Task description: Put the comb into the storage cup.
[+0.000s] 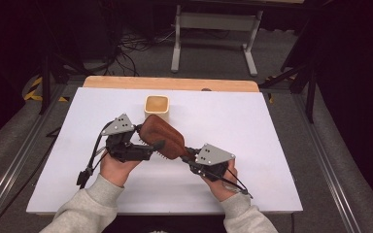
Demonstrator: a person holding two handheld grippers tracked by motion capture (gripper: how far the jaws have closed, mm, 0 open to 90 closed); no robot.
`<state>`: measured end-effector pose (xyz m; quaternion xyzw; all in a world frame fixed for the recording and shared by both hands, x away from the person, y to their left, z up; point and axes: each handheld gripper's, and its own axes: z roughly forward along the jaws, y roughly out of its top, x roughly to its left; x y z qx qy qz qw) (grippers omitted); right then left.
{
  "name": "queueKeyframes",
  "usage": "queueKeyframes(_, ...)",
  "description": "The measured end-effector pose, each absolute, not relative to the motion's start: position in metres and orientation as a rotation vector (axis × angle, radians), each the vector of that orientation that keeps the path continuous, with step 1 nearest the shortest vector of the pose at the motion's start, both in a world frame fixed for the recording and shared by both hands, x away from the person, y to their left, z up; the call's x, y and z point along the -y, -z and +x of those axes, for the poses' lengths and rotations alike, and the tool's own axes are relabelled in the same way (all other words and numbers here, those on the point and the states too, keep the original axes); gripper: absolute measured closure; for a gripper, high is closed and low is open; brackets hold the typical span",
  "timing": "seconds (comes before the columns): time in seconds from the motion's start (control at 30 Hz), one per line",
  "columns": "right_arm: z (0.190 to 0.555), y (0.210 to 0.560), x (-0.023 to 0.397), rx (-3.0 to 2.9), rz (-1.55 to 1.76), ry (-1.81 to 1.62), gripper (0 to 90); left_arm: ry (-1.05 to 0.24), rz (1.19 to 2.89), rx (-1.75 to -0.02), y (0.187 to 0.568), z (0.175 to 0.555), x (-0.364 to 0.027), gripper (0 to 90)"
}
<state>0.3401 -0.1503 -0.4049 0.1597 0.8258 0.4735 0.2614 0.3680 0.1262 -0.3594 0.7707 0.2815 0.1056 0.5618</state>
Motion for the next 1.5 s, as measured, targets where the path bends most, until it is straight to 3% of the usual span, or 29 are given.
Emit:
queueKeyframes(0.4,0.342,0.407,0.151,-2.263,0.431,-1.265,71.3,-0.156,1.778,-0.622,0.355,0.367,-0.134,44.6)
queueKeyframes(0.67,0.343,0.411,0.148,-2.293,0.414,-1.257,70.7,-0.125,1.779,-0.553,0.352,0.361,-0.133,52.2)
queueKeyframes(0.77,0.343,0.411,0.148,-2.295,0.412,-1.256,70.1,-0.191,1.796,-0.532,0.350,0.357,-0.132,55.9)
queueKeyframes(1.2,0.341,0.404,0.151,-2.292,0.387,-1.344,67.7,-0.212,1.793,-0.462,0.329,0.350,-0.127,58.4)
queueKeyframes(1.37,0.340,0.400,0.156,-2.283,0.399,-1.382,58.1,-0.240,1.798,-0.444,0.316,0.350,-0.127,58.3)
queueKeyframes(1.43,0.340,0.397,0.160,-2.270,0.406,-1.411,46.0,-0.266,1.806,-0.434,0.307,0.350,-0.127,58.3)
queueKeyframes(1.47,0.340,0.397,0.160,-2.270,0.406,-1.411,46.0,-0.266,1.806,-0.434,0.307,0.350,-0.127,58.3)
queueKeyframes(1.5,0.340,0.396,0.163,-2.248,0.422,-1.438,35.7,-0.282,1.810,-0.434,0.302,0.351,-0.128,58.3)
